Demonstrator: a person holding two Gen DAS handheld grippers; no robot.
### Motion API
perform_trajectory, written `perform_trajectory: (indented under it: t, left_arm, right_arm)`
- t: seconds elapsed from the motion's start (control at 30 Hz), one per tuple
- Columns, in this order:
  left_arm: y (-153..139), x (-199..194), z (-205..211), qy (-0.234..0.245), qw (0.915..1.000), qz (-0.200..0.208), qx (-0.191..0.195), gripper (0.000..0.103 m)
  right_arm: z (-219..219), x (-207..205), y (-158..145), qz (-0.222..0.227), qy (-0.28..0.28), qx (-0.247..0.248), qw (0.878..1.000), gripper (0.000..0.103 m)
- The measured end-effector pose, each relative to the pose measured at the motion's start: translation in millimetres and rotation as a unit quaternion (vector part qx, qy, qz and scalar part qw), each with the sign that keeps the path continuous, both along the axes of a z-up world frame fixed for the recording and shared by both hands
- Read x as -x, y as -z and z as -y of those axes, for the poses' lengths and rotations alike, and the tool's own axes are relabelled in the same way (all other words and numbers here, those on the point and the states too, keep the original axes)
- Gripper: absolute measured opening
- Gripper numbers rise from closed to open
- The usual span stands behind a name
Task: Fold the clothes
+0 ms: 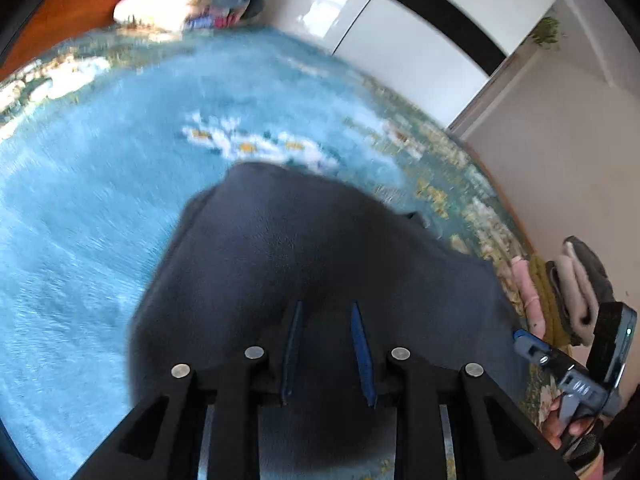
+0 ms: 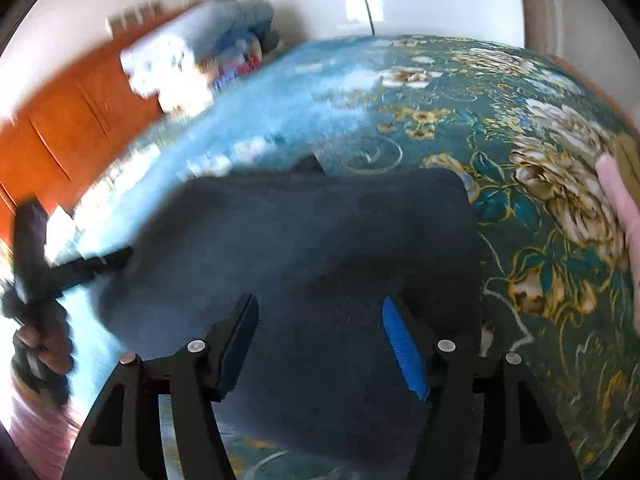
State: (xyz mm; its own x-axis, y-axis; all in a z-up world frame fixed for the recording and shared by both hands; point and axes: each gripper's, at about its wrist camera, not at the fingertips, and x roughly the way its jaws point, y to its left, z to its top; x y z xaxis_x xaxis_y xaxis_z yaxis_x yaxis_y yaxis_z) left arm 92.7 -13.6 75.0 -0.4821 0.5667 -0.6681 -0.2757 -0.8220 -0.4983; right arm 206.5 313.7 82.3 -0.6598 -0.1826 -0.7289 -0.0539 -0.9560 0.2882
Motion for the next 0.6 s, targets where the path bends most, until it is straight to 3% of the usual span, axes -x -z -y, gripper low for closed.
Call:
perform_trajectory:
  t: [0.07,0.1,0.27,0.33,0.43,0.53,0.6]
  left_arm:
    - [-7.2,-14.9,16.7,-0.01,0.9997,-0.014,-0.02,0.054]
    - [-9.3,-21.6,25.9,-0.016,0.9992,-0.019,-0.031,0.073]
    - [12.0,-48.9,67.8,-0.047,0.9959,0.007,-0.076,0.086]
    - [25.4,-55.7,75.9,-0.055,0.9935,0.029,-0.096,0.102]
    - [44.9,-57.8,83.2,-0.069,0.986,0.068,-0.135,0.103]
    - [58.5,-49.3,79.2,-0.069,0.9769,0.104,-0.173,0.103]
    - [64.6,-42.5,73.0,-0.063,0.9721,0.12,-0.191,0.103]
  right_arm:
    - [-9.8,-19.3,-10.9,-0.027,0.01,0.036,0.999,0.066]
    - [-17.5,-29.6,-13.9,-0.038,0.018,0.05,0.998,0.068]
    - [-57.6,-77.6,2.3,-0.049,0.056,0.158,0.985,0.079]
    - [-70.3,-91.1,18.5,-0.037,0.068,0.207,0.975,0.08]
    - [-80.3,-105.5,43.0,-0.016,0.078,0.27,0.96,0.083]
    - [-83.3,-103.9,63.7,0.0,0.088,0.326,0.941,0.099]
    - [-82.3,-98.2,73.2,0.012,0.095,0.346,0.933,0.099]
